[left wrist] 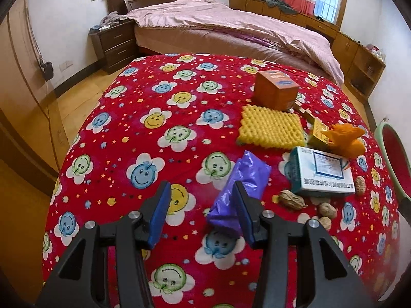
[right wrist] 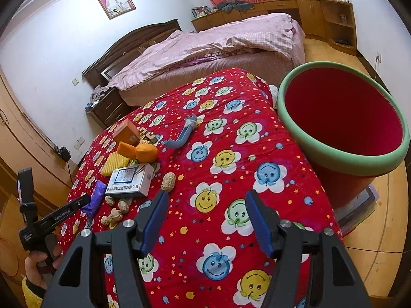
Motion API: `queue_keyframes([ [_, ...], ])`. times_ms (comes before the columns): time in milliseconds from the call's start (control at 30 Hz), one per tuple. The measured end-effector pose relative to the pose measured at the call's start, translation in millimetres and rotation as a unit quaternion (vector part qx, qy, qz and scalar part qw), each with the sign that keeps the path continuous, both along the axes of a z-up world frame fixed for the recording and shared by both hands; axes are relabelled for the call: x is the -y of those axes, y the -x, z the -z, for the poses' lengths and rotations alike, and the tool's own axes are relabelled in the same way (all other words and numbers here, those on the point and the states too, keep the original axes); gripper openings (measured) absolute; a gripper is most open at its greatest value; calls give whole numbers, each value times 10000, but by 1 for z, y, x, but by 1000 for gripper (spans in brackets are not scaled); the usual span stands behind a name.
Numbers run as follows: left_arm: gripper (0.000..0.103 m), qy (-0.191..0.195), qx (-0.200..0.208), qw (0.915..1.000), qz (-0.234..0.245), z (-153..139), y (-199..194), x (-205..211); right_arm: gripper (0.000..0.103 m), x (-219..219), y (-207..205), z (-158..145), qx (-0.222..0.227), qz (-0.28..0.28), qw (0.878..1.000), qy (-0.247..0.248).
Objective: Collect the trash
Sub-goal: 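Move the left tool to the purple wrapper and grasp it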
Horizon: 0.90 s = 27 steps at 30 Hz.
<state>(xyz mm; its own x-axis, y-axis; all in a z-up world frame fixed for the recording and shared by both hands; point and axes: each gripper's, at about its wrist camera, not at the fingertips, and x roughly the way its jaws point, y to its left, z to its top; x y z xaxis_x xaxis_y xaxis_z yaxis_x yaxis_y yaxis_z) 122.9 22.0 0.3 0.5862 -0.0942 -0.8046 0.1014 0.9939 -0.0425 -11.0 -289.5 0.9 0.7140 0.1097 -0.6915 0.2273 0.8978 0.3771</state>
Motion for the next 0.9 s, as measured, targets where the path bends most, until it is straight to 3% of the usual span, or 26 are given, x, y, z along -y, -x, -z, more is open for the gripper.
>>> queue_keyframes([
  [233, 53, 34, -9, 10000, 10, 4, -4, -1, 65, -2, -2, 2, -58, -6, 10000, 4],
  [600, 53, 521, -109, 9976, 440, -2, 6, 12, 65, -5, -5, 6, -119, -43, 9999, -29],
  [833, 53, 290, -269, 9977, 559, 13, 1, 26, 65, -12, -11, 4, -121, -190, 9997, 28],
  [900, 53, 166, -156, 9981, 566, 14, 1, 28, 65, -15, -14, 4, -136, -256, 9996, 38],
])
